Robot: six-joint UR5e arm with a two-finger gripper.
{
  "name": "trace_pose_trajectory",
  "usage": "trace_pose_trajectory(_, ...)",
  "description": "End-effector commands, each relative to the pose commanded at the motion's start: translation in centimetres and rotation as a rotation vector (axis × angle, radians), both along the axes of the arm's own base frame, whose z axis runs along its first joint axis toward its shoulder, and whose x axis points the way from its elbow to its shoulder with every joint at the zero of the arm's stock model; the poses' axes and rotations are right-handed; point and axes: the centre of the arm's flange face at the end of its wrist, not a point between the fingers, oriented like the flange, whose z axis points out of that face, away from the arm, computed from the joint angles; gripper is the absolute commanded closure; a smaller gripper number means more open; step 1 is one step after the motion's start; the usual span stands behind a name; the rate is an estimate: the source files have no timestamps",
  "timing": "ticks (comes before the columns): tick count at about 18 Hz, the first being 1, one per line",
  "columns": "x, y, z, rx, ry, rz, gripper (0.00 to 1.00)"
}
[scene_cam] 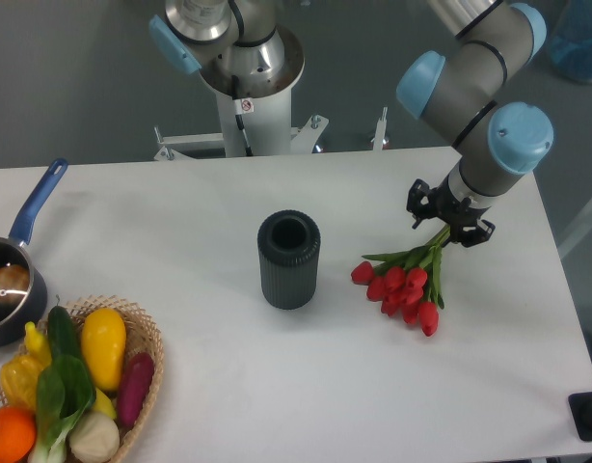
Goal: Place the flowers on the table
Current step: 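Raise the open gripper up away from the tulips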
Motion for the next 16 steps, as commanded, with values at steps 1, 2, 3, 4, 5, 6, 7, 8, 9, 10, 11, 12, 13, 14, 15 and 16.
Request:
trace_pose_trajectory(1,-0.3,-0.1,0.3,0.011,0.024,0.005,0.0)
trace_pose_trajectory(2,-0.3,0.1,1.0,0.029,0.043,0.009,0.0)
trace_pose_trajectory(3,-0.1,0.1,2.0,0.048,0.054,0.02,0.0)
trace_pose_trajectory(4,0.2,0.3,2.9,0.061,0.067,0.024,0.0)
trace_pose_trajectory(5,-0.1,0.0,4.4,0.086,0.109,0.03,0.0)
trace_pose_trajectory(6,-0.7,-0.1,5.7,0.12,0.15,0.041,0.0)
trace_pose_trajectory(7,-1.0,0.3,6.5,0.143,0.175,0.034,0.0)
trace_pose_trajectory(8,-1.0,0.5,6.8,0.153,0.187,0.026,0.0)
trace_pose_trajectory(9,-1.0,0.7,6.9,0.154,0.194,0.021,0.0)
trace_pose_trajectory(10,-1.1,0.9,7.2,0.16,0.211,0.019,0.0)
trace_pose_trajectory(11,-1.1,1.0,7.6,0.167,0.229,0.015,0.0)
trace_pose_trajectory(12,-1.1,0.9,7.9,0.169,0.236,0.017,0.0)
trace_pose_trajectory(13,-1.1,0.6,8.2,0.17,0.241,0.02,0.0)
trace_pose_trajectory(14,-1.2,0.2,8.1,0.17,0.24,0.026,0.0)
trace_pose_trajectory(15,-1.5,-0.2,8.1,0.171,0.24,0.034,0.0)
trace_pose_trajectory(16,-1.5,-0.3,8.0,0.17,0.237,0.036,0.0)
